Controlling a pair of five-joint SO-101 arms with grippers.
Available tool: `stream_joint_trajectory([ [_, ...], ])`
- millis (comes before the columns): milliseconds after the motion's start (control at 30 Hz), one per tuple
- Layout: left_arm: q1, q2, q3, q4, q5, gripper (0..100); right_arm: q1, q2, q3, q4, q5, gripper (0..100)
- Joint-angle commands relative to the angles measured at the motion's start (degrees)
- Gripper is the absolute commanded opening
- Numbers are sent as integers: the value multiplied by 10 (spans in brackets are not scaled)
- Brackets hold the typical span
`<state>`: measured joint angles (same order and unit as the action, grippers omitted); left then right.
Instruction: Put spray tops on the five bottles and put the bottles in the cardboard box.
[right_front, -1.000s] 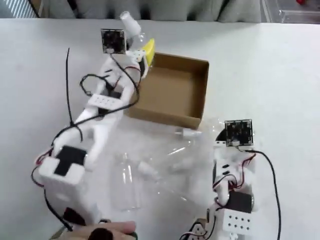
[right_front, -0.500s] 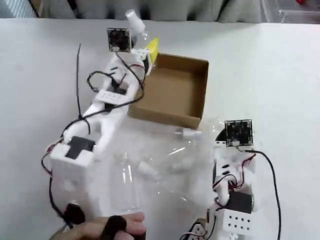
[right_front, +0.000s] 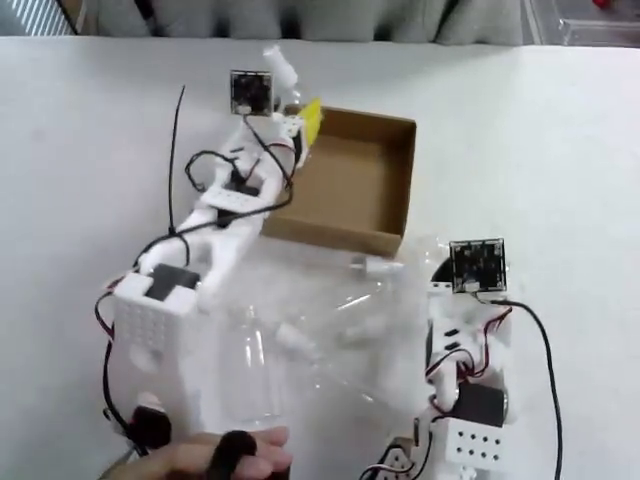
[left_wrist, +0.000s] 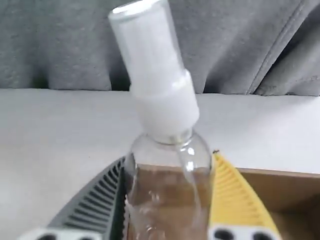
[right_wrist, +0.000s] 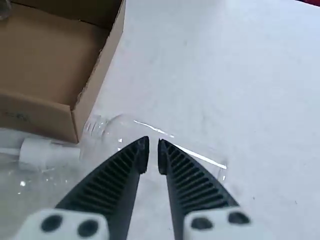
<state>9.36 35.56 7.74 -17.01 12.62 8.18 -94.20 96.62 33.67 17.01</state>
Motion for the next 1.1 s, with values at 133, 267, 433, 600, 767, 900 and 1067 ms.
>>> stream_joint_trajectory([
  [133, 6, -10, -32, -54, -84, 28, 6, 2, 5, 2, -1, 16],
  [267, 6, 30, -38, -123, -95, 24, 6, 2, 5, 2, -1, 16],
  [433, 6, 65, -43, -153, -95, 24, 6, 2, 5, 2, -1, 16],
  [600, 6, 70, -48, -152, -92, 28, 6, 1, 5, 1, -1, 16],
  [767, 5, 70, -46, -149, -91, 70, 6, 1, 5, 1, -1, 16],
  [900, 7, 64, -6, -152, -91, 164, 6, 0, 5, 1, -1, 16],
  [1067, 7, 64, 2, -153, -90, 228, 6, 1, 5, 1, -1, 16],
])
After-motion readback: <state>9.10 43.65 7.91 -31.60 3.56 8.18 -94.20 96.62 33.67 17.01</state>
